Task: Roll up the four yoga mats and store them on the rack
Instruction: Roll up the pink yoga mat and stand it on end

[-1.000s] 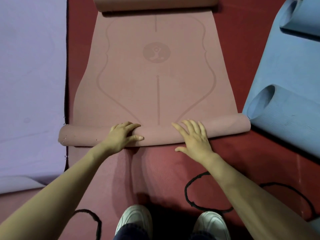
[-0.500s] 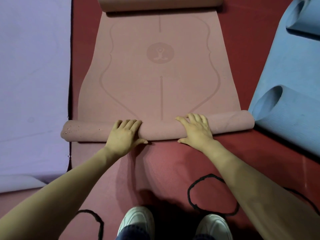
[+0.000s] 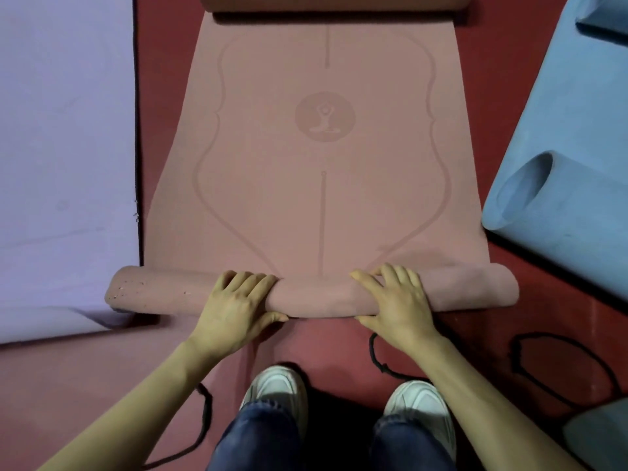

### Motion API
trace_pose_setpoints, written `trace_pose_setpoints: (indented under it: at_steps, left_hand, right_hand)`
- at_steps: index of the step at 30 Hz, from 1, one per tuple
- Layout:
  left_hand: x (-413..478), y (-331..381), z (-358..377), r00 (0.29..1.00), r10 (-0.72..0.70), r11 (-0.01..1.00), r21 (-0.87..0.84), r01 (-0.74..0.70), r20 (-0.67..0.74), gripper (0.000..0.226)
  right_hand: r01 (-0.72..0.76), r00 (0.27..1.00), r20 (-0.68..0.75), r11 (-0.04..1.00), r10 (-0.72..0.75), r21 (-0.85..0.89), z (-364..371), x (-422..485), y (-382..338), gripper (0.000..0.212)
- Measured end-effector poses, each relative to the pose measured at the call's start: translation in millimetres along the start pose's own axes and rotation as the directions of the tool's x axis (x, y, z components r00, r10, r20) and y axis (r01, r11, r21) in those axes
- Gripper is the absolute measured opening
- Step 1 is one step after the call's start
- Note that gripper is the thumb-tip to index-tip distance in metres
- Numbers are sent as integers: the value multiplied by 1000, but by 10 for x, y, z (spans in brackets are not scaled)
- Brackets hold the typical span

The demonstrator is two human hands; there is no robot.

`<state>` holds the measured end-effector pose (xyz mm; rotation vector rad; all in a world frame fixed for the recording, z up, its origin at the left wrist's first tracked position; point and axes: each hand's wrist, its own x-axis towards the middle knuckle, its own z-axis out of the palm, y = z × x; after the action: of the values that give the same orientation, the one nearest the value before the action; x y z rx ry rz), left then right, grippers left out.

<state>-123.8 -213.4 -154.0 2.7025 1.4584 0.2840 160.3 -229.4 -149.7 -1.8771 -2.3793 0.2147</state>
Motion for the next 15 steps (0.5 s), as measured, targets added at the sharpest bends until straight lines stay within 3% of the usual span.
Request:
trace_pose_setpoints:
  at_steps: [6,10,13,15]
  left_hand:
    - [-160,163,2,997,-41,997,-59,45,71,66]
    - [-31,32,-38,981,-44,992,-107,66,190,80]
    - [49,-7,-66,960,-56,985,-140,97,273,88]
    - [78,-18,-99,955,-98,972,-177,152,279,89]
  right_hand:
    - [10,1000,-21,999,-9,41,74,-304,-2,81]
    - [-75,996,-40,992,80,98,96,-500,45,71]
    - [-140,990,25,970,138,201,66,-381,90,63]
    - [-149,986,97,968,132,200,-2,-205,146,70]
